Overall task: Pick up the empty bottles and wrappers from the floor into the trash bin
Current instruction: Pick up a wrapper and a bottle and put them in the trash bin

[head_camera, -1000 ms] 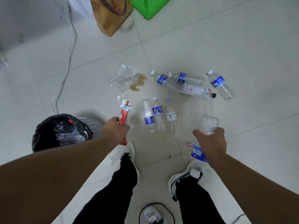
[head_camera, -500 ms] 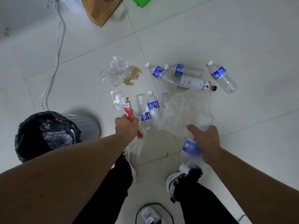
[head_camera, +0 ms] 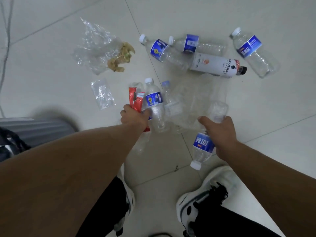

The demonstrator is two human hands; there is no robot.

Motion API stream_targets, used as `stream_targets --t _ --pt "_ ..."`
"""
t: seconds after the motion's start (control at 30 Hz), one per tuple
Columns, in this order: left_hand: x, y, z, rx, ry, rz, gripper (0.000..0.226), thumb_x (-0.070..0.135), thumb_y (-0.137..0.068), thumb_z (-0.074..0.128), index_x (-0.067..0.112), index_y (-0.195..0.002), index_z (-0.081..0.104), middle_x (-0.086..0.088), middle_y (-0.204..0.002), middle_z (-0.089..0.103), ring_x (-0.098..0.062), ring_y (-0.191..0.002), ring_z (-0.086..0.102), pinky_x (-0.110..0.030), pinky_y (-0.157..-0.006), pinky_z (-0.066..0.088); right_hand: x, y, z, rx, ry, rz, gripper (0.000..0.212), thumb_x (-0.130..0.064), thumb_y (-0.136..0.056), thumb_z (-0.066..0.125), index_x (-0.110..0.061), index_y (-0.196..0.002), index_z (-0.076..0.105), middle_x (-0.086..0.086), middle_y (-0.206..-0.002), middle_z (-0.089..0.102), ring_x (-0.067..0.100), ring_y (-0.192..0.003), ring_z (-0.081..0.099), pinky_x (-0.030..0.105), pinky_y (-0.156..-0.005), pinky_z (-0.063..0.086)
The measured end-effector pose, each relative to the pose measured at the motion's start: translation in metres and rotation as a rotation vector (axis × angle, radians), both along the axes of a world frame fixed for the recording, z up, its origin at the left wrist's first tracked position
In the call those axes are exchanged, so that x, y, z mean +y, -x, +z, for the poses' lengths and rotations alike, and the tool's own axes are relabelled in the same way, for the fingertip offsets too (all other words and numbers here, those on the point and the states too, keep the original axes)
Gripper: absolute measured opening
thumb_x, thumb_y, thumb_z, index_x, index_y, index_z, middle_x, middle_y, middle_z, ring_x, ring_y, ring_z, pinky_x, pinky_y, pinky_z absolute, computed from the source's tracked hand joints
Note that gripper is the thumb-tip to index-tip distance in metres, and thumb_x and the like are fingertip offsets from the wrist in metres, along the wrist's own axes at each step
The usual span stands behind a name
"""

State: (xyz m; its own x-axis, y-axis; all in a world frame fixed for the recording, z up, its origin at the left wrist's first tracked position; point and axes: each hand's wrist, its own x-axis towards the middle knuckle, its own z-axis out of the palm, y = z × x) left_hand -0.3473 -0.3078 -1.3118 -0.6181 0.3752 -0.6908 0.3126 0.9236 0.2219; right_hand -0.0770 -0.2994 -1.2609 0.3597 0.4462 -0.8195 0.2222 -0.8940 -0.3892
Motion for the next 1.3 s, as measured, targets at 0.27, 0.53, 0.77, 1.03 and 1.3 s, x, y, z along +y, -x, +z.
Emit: stream_targets --t 0.27,0.53,0.77,1.03,1.3 --pt "-0.008 -0.001 0.020 -0.029 -0.109 0.071 0.071 0.041 -0.074 0.086 0.015 -0.130 0.051 -0.008 -0.120 0.062 -0.033 -0.105 0.069 -0.050 -0.094 0.061 -0.016 -0.001 0.000 0.001 0.000 -0.023 0.094 -0.052 -0.063 0.093 -0.027 -0.143 0.052 0.002 -0.123 0.071 0.028 -0.101 0.077 0.053 -0.090 0.066" --pt "-0.009 0.025 0.133 -0.074 -0.124 0.019 0.101 0.070 -0.035 0.067 0.021 -0.122 0.052 -0.004 -0.109 0.068 -0.025 -0.091 0.071 -0.046 -0.082 0.064 -0.026 0.013 0.101 0.035 -0.001 -0.054 0.104 -0.058 -0.044 0.089 -0.024 -0.136 0.055 0.004 -0.114 0.074 0.027 -0.092 0.080 0.040 -0.073 0.065" --pt "-0.012 0.037 0.221 -0.086 -0.148 -0.022 0.058 0.044 -0.068 0.083 0.023 -0.112 0.052 0.005 -0.089 0.065 -0.010 -0.072 0.064 -0.025 -0.054 0.042 -0.023 0.017 0.199 0.061 0.017 -0.085 0.100 -0.052 -0.048 0.093 -0.023 -0.136 0.056 0.005 -0.115 0.074 0.028 -0.090 0.081 0.047 -0.080 0.068" --pt "-0.023 0.039 0.310 -0.181 -0.120 -0.049 0.057 0.045 -0.065 0.083 0.026 -0.110 0.054 0.004 -0.095 0.067 -0.013 -0.079 0.065 -0.030 -0.061 0.046 -0.031 0.025 0.291 0.063 0.035 -0.124 0.095 -0.050 -0.046 0.096 -0.022 -0.129 0.060 0.012 -0.113 0.078 0.035 -0.089 0.082 0.062 -0.085 0.067" --pt "-0.025 0.055 0.366 -0.287 -0.138 -0.080 0.051 0.046 -0.063 0.085 0.031 -0.101 0.055 0.007 -0.091 0.070 -0.010 -0.077 0.068 -0.027 -0.058 0.046 -0.037 0.050 0.348 0.066 0.001 -0.203 0.074 -0.033 -0.064 0.098 -0.019 -0.126 0.061 0.017 -0.106 0.079 0.036 -0.082 0.084 0.058 -0.076 0.070"
